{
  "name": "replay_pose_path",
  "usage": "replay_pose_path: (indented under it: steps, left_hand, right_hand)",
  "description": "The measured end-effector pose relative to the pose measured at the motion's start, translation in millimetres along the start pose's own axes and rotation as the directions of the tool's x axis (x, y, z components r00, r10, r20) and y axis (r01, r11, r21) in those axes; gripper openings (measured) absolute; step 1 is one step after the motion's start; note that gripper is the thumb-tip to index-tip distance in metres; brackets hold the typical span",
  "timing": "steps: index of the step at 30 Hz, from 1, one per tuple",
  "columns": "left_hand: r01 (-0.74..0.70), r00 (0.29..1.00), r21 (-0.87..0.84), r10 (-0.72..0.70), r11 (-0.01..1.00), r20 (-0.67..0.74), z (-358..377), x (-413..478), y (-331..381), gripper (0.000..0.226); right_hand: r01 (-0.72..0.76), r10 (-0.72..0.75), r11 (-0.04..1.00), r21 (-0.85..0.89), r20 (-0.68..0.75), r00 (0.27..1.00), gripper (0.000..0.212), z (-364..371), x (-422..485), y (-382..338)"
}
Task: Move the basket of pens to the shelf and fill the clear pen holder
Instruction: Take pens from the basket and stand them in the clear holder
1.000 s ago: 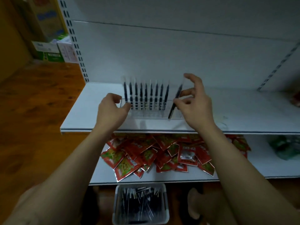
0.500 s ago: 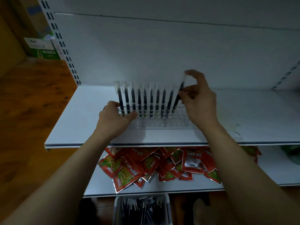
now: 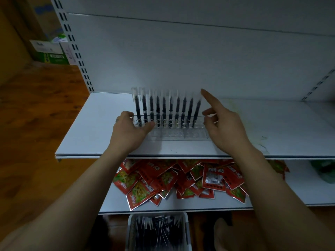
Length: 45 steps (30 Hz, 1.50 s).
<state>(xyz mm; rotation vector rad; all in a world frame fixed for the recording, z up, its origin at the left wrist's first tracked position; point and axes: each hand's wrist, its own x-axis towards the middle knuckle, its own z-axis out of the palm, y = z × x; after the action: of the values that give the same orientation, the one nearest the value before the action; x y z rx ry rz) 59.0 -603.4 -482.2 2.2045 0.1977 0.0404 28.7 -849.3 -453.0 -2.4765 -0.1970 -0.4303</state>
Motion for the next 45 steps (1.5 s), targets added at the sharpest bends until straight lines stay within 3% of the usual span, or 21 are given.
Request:
replay_pose_path:
  steps: [3,6,12,15,19,24,27,30,33,37,40,43,45]
  left_hand:
    - [-0.017,1.0,0.009,0.017,1.0,-0.017,-4.2,-14.1,-1.6,0.088]
    - [-0.048,0.999,-0.012,0.047,0.999,-0.024,-8.9,-38.3,-4.9,0.087]
    - [-0.1,0.994,0.02,0.1,0.995,-0.04,-7.9,-92.2,-15.2,0.066]
    - [-0.094,0.995,0.009,0.094,0.995,0.038,-0.2,-111.4,-28.3,0.044]
    - [-0.075,0.967,0.18,0.028,0.981,0.252,23.0,-131.2,-68.0,0.026]
    - [0.085,0.889,0.348,-0.229,0.934,0.396,56.0,-153.4,-134.1,0.028]
    - [0.176,0.83,0.416,-0.362,0.892,0.425,71.5,-168.4,-172.2,0.024]
    - [0.192,0.784,0.47,-0.423,0.861,0.455,86.1,-167.4,-199.8,0.031]
    - [0.28,0.753,0.424,-0.471,0.861,0.459,98.5,-150.3,-212.9,0.024]
    - [0.47,0.729,0.27,-0.542,0.84,0.418,124.2,-137.4,-230.3,0.012]
    - [0.632,0.627,0.211,-0.652,0.745,0.425,146.8,-148.1,-254.3,0.004]
    - [0.776,0.511,0.172,-0.765,0.607,0.393,163.7,-162.2,-291.4,0.015]
    - [0.847,0.44,0.128,-0.816,0.516,0.375,168.9,-166.7,-310.2,0.011]
  right_hand:
    - [-0.02,0.022,0.999,0.05,-0.026,0.999,0.066,-0.7,-13.8,-13.8]
    - [-0.046,0.05,0.99,0.137,-0.025,0.998,0.052,4.1,-27.0,-29.7]
    - [-0.132,0.094,0.977,0.165,0.222,0.971,0.028,31.9,-60.8,-55.3]
    - [-0.143,0.098,0.984,0.103,0.352,0.931,0.024,54.7,-76.8,-58.6]
    - [-0.207,0.174,0.978,0.001,0.538,0.825,0.027,98.6,-107.0,-43.9]
    - [-0.441,0.335,0.897,-0.026,0.691,0.641,0.021,156.8,-174.8,-15.1]
    - [-0.503,0.429,0.85,-0.158,0.761,0.487,0.026,193.7,-230.9,9.4]
    - [-0.441,0.475,0.839,-0.318,0.824,0.31,0.027,214.1,-263.7,32.4]
    - [-0.383,0.49,0.846,-0.371,0.824,0.285,0.028,231.9,-257.8,49.1]
    - [-0.435,0.434,0.854,-0.285,0.853,0.291,0.04,264.9,-244.1,58.3]
    - [-0.449,0.409,0.85,-0.275,0.881,0.237,0.033,290.8,-255.1,70.1]
    - [-0.443,0.409,0.843,-0.305,0.899,0.159,0.023,309.7,-273.3,85.3]
    - [-0.411,0.393,0.855,-0.315,0.912,0.118,0.032,319.0,-282.4,93.8]
